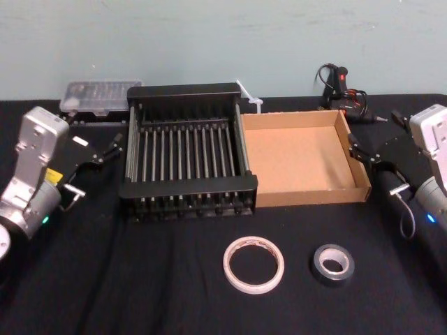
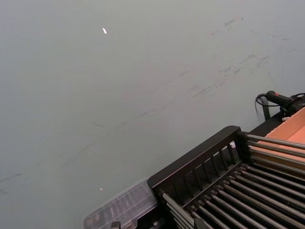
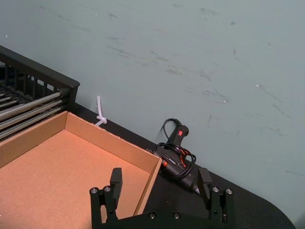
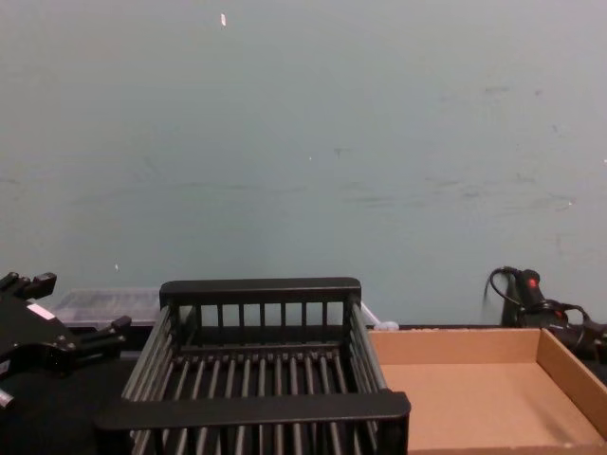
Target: Pick up the white tape and place it into the black box , Pick up the silver tape and place it into the brown box.
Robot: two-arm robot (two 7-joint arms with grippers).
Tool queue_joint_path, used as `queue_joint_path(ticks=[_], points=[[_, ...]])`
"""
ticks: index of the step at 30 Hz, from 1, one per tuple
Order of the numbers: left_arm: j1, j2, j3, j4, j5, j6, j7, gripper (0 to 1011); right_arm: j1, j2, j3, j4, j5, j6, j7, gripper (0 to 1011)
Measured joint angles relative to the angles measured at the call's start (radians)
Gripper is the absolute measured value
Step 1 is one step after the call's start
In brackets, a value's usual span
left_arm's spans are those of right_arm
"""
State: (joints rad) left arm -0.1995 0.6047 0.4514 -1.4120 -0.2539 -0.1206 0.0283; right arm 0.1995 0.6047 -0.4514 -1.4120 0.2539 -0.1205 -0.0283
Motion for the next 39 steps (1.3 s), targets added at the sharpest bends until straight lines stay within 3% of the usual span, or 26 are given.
queue_joint_path(ticks=[39], points=[[0.000, 0.000, 0.000, 0.000, 0.000, 0.000, 0.000, 1001, 0.000, 0.000, 0.000, 0.000, 0.000, 0.000, 0.000, 1003]])
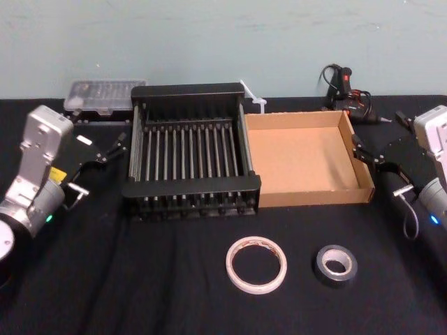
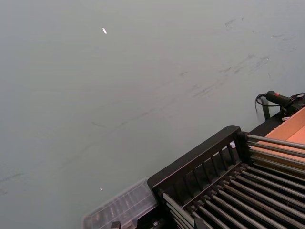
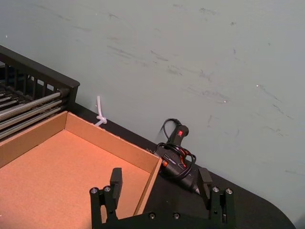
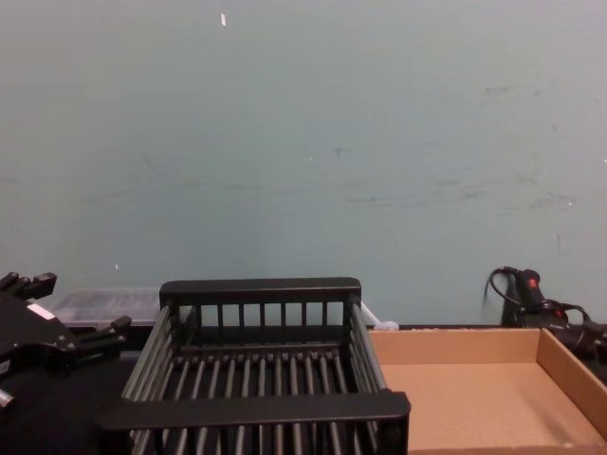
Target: Pick up the white tape and place it into the black box , Pick up the silver tape and place it into the brown box.
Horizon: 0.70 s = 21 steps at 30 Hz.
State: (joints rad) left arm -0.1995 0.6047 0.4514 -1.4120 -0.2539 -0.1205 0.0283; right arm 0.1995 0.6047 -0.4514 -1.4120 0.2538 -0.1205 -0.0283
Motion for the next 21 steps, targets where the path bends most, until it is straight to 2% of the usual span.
queue_joint_path(ticks=[11, 21], points=[[0.000, 0.000, 0.000, 0.000, 0.000, 0.000, 0.000, 1001, 0.000, -0.002, 0.002, 0.000, 0.000, 0.001, 0.001, 1002], [0.000, 0.000, 0.000, 0.000, 0.000, 0.000, 0.000, 1001, -0.021, -0.005, 0.045, -0.020, 0.027, 0.036, 0.045, 1002]])
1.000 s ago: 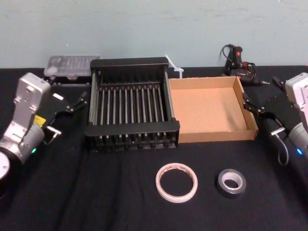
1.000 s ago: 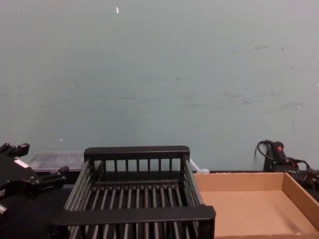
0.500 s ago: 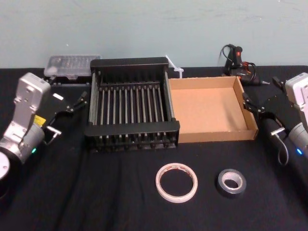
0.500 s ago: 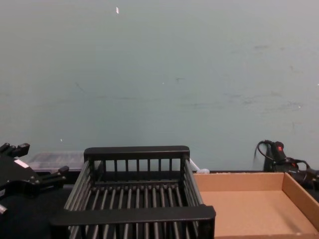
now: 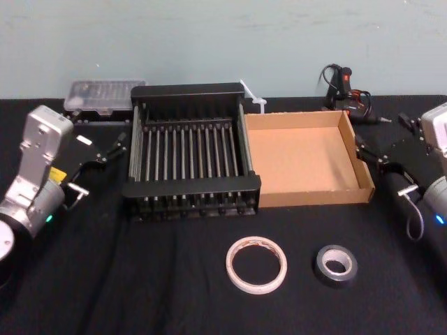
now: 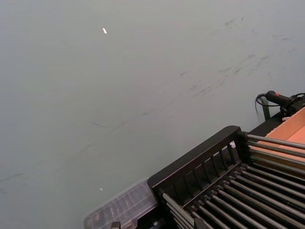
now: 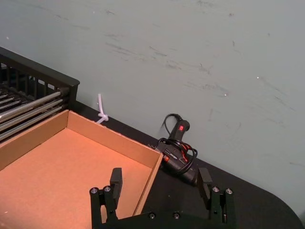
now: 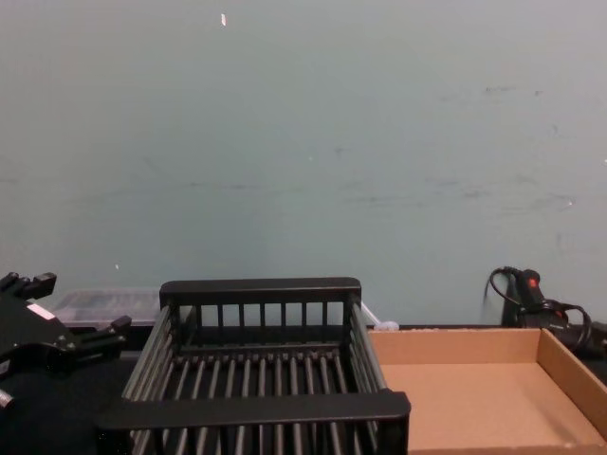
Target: Pick up the white tape and place it into the black box , Pick up the silver tape and place it into the brown box.
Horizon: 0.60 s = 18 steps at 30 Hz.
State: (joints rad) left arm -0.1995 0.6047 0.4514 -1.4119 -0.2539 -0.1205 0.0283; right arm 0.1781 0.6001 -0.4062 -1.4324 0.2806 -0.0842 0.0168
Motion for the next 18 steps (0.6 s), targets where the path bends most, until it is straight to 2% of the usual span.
queue_joint_path(ticks=[8, 18], points=[[0.000, 0.000, 0.000, 0.000, 0.000, 0.000, 0.000, 1001, -0.057, 0.029, 0.046, -0.077, 0.049, 0.035, 0.048, 1002], [0.000, 0.000, 0.000, 0.000, 0.000, 0.000, 0.000, 1001, -0.173, 0.096, 0.122, -0.221, 0.135, 0.099, 0.126, 1002]])
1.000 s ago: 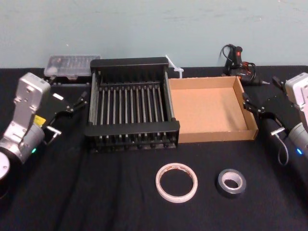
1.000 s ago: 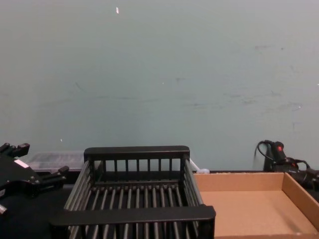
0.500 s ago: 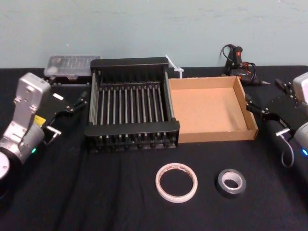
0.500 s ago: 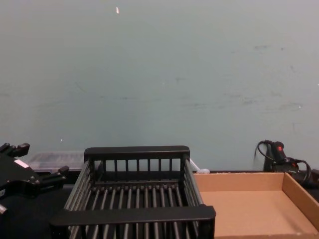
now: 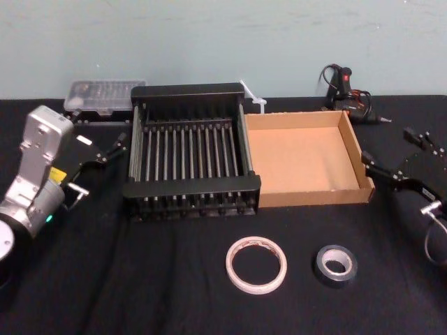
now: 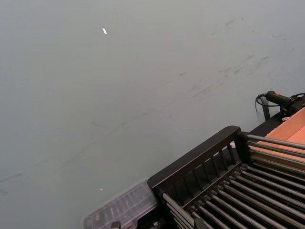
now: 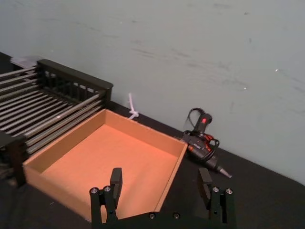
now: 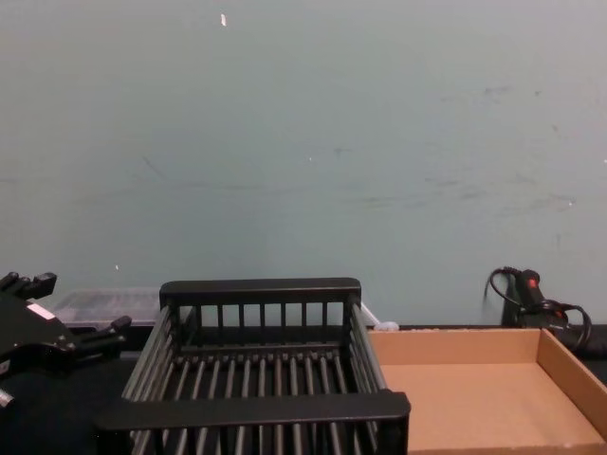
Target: Pick up the white tape and place it into the black box , Pick up the silver tape and place it into the brown box.
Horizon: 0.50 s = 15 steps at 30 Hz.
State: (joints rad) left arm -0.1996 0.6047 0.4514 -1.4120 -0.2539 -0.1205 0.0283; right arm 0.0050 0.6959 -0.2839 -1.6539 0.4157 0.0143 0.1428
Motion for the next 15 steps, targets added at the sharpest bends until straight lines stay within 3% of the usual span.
queue_joint_path(ticks=[10, 15], points=[[0.000, 0.000, 0.000, 0.000, 0.000, 0.000, 0.000, 1001, -0.151, 0.049, 0.073, -0.132, 0.084, 0.064, 0.065, 1002], [0.000, 0.000, 0.000, 0.000, 0.000, 0.000, 0.000, 1001, -0.202, 0.061, 0.092, -0.166, 0.097, 0.083, 0.085, 1002]])
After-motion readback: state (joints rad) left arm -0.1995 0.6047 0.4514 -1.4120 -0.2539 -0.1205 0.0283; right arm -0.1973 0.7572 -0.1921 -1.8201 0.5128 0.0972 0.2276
